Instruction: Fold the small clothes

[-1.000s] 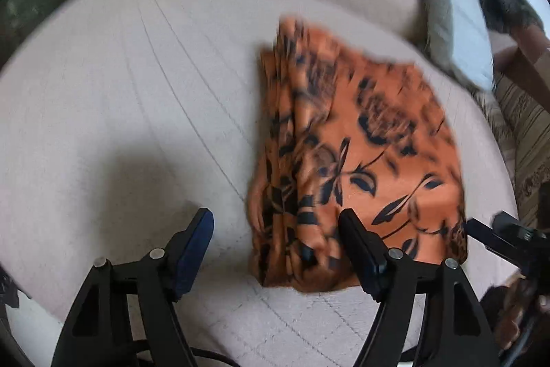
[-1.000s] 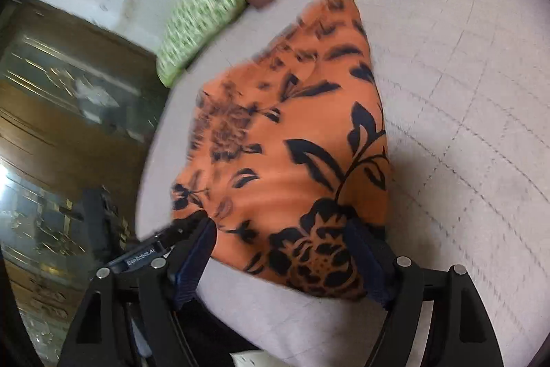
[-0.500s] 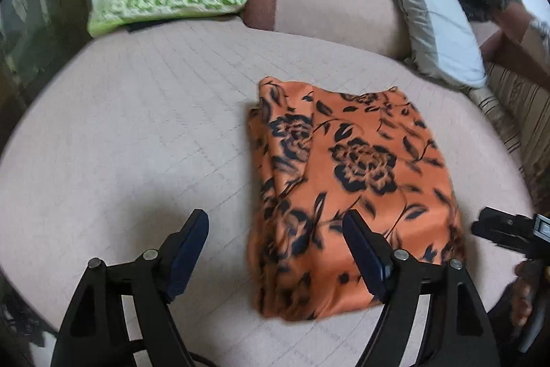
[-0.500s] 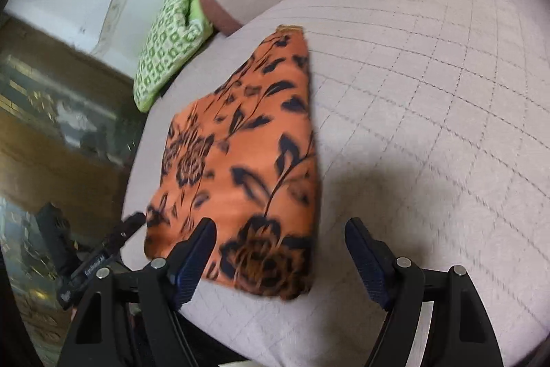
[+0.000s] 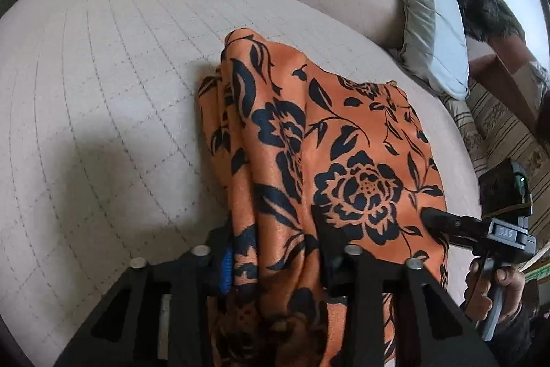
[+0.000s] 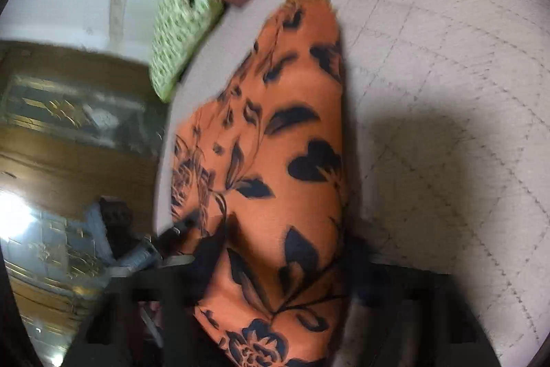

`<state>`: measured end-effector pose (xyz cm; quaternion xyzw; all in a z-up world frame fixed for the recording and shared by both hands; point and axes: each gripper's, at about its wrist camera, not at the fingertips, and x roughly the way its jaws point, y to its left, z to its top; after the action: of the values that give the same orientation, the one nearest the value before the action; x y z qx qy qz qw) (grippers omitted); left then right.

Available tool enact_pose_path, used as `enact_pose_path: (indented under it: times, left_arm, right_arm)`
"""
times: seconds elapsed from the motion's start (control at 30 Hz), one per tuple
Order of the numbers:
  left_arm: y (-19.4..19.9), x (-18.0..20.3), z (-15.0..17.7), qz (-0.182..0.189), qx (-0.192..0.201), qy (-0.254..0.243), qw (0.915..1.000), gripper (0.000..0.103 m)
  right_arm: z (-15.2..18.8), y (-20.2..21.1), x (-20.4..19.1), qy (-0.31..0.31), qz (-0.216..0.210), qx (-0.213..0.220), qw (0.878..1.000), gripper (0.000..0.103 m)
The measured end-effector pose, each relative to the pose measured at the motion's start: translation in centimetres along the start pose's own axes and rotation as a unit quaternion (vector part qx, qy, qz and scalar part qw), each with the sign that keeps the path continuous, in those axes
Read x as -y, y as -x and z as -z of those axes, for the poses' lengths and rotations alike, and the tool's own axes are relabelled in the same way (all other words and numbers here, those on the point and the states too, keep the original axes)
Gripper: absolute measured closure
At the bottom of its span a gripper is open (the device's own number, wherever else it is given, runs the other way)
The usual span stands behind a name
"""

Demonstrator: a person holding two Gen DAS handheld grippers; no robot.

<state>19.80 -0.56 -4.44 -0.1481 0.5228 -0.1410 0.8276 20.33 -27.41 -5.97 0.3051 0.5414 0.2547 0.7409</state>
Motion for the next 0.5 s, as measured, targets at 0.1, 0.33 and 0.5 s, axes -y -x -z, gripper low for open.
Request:
enact_pose_path:
  times: [0.1,0.33,0.5]
  left_arm:
    - [1.1,0.7,0.3,-0.017,0.008,-0.022,0.9996,0.074]
    - [6.3,4.8,-1.8,0.035,0.094,-0.042,0.9941,0.076]
    - [8.3,8.4,-2.9,0.054,0.122,-0.078,0.9880,0.076]
  right_arm:
    - [0.1,1.1,-2.0,0.035,0.015,0.018,0.999,0.070]
    - [-1.2,8.1,-6.7,0.110,0.034,0.092,0.989,0.072]
    - [-1.2,9.3,-6.6,0.123,0.040,0.135,0.982,0.072]
